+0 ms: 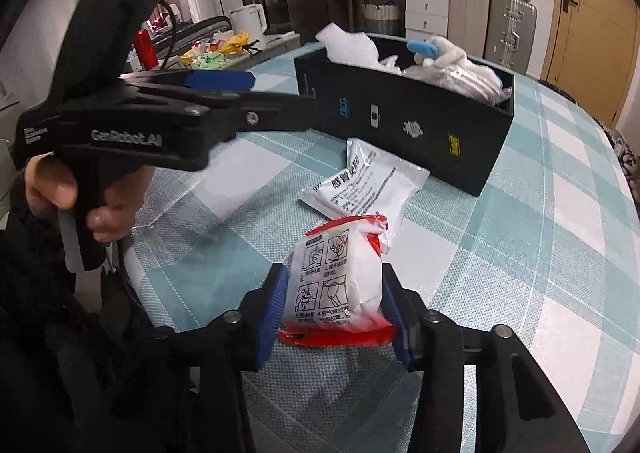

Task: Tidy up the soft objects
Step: 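Grasp the red-edged medicine packet with the right gripper and lift it, then grasp the white printed medicine packet with the left gripper while the right gripper holds its packet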

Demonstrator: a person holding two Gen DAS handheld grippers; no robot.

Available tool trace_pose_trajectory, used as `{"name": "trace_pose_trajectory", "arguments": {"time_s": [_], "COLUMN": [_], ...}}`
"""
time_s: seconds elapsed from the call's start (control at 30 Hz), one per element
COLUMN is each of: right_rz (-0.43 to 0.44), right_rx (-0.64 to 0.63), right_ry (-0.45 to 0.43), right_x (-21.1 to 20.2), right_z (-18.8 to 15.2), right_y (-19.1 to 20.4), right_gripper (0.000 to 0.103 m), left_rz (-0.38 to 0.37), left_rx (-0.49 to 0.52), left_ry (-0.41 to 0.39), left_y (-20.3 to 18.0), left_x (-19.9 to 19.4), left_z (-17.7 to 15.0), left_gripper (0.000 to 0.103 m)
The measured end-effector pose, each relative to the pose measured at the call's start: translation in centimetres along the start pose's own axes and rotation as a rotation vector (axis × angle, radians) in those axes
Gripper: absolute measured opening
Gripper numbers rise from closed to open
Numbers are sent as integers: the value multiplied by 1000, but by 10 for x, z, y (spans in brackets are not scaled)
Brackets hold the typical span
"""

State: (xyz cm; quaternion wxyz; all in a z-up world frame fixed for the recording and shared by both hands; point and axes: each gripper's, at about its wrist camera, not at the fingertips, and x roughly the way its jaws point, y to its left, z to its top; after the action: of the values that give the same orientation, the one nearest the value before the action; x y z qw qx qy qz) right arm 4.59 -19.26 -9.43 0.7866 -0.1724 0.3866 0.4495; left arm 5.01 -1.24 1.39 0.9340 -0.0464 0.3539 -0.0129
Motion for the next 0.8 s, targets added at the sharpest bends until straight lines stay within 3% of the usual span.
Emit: {"name": "trace_pose_trajectory", "arguments": {"time_s": [0.07,0.23,0.6,0.8], "right_rz": [1,-15,-71,-113], "right_rx": [-8,5,46,93], "right_ry": [-16,-60,-176,-202], "right_x": [-5,-20,-54,-60], "right_z": [1,1,-2,-2], "right_y": [0,-9,-29,-43], "right_gripper": [32,22,21,21], "left_rz": [0,-4,-30,-3], "left_rx": [0,5,11,36], "left_ry": [1,9,53,100], "left_y": [0,-5,-21,-36], "left_x": [0,1,16,28], "left_z": [0,-1,-8,-8], "left_gripper": [103,103,103,103]}}
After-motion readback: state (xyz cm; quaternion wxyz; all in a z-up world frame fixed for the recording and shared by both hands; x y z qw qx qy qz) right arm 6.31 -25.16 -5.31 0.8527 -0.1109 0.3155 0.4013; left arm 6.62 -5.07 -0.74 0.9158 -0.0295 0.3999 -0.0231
